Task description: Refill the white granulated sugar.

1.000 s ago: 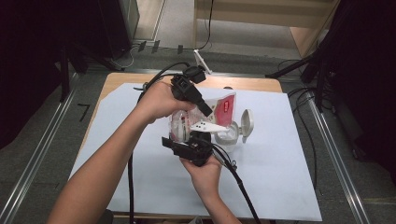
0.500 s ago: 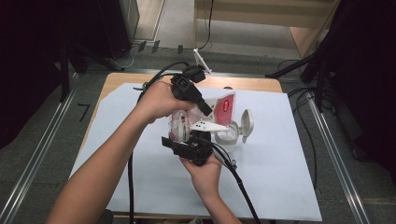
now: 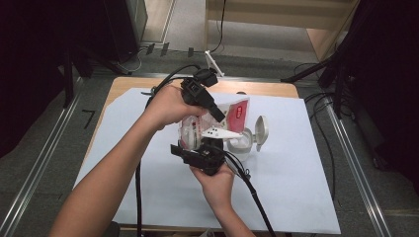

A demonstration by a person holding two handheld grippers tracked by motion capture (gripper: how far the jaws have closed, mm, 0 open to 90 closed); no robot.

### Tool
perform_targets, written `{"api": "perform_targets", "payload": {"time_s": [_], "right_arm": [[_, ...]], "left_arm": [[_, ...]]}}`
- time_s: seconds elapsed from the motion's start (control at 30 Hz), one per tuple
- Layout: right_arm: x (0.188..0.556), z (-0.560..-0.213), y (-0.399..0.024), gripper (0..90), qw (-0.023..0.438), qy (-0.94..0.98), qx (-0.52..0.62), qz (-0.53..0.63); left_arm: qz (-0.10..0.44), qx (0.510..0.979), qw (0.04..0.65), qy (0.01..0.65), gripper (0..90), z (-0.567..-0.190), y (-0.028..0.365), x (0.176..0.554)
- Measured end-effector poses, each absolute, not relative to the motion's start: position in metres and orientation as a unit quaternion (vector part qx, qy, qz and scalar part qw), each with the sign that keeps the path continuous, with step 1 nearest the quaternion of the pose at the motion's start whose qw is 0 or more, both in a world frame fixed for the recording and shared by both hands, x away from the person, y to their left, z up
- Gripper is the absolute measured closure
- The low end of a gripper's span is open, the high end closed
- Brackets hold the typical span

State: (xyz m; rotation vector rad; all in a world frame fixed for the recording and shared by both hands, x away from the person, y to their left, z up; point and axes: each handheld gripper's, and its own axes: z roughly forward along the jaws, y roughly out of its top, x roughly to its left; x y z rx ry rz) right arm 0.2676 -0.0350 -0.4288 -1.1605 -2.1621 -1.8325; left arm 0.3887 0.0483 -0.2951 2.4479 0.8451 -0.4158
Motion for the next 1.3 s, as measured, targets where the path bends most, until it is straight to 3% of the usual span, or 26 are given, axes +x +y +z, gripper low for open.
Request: {"api": "perform_targets", "payload": {"time_s": [1.3], "right_arm": [[0.2614, -0.4273, -0.0359, 62.3, 0.029, -0.713, -0.375, -0.592]], "left_arm": [[-0.148, 0.903, 0.265, 0.305, 82.1, -0.2952, 0.0492, 0.3839]]}}
